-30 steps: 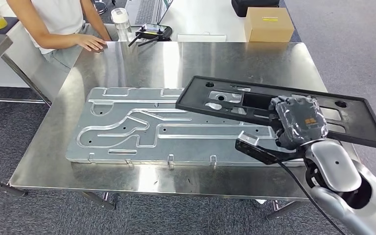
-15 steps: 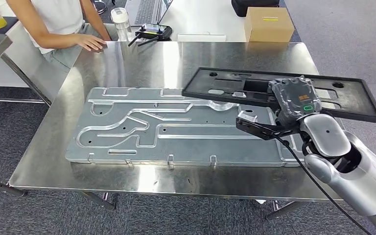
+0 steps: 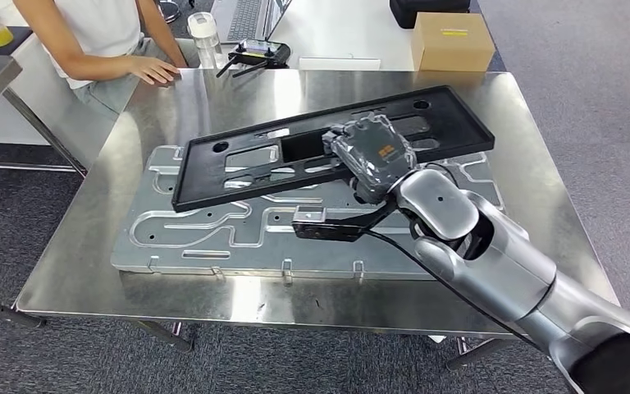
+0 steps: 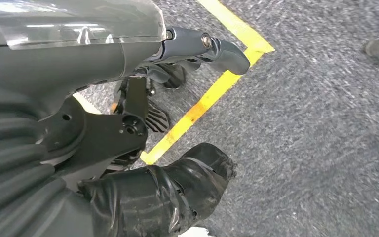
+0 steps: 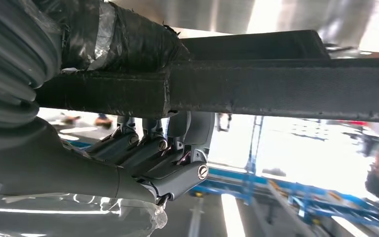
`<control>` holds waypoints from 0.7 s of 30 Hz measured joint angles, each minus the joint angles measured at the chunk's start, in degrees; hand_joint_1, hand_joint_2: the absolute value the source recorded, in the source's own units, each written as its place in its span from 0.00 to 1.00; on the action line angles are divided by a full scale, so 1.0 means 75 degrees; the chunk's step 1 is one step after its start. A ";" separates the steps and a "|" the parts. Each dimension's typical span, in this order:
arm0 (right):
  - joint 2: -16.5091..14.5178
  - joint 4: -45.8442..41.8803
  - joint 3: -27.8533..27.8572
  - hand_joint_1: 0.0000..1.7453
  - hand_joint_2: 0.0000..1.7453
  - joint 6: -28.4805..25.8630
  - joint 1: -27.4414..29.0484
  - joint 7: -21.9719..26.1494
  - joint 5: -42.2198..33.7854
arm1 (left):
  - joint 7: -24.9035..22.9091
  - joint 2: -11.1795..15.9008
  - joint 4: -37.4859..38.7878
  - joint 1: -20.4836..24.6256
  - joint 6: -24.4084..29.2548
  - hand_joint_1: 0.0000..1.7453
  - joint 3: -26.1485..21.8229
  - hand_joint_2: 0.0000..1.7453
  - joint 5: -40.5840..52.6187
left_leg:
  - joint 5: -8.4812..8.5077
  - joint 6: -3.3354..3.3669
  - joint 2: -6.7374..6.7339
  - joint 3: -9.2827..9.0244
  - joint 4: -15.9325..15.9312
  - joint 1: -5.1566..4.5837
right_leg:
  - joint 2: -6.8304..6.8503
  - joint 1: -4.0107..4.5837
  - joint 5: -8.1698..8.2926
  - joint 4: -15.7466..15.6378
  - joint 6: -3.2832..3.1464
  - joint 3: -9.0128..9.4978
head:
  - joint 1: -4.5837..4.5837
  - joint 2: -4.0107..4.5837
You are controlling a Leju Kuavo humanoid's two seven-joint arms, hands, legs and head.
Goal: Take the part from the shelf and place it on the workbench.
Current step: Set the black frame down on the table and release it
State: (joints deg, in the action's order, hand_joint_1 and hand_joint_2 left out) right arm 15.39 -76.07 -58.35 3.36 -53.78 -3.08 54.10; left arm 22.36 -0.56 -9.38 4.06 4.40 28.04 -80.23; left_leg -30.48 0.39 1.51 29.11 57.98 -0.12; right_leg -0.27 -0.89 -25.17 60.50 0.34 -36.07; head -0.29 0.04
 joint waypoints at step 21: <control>-0.0472 0.1596 -0.0572 0.00 0.00 -0.0048 -0.0217 -0.0546 -0.0249 | -0.0410 -0.0394 0.0000 -0.0058 0.0486 0.00 -0.0015 0.00 -0.0202 | 0.0000 -0.0001 -0.0008 -0.0035 0.0000 0.0000 | -0.0010 0.0031 0.0018 -0.0071 0.0024 0.0049 | 0.0002 0.0000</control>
State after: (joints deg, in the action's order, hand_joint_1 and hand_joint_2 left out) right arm 11.85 -64.10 -62.64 3.00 -55.41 -7.17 52.23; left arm 19.29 -3.51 -9.38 3.62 8.05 27.93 -81.74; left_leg -30.48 0.38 1.45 28.85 57.98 -0.12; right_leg -0.35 -0.66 -25.03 59.97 0.52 -35.70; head -0.27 0.04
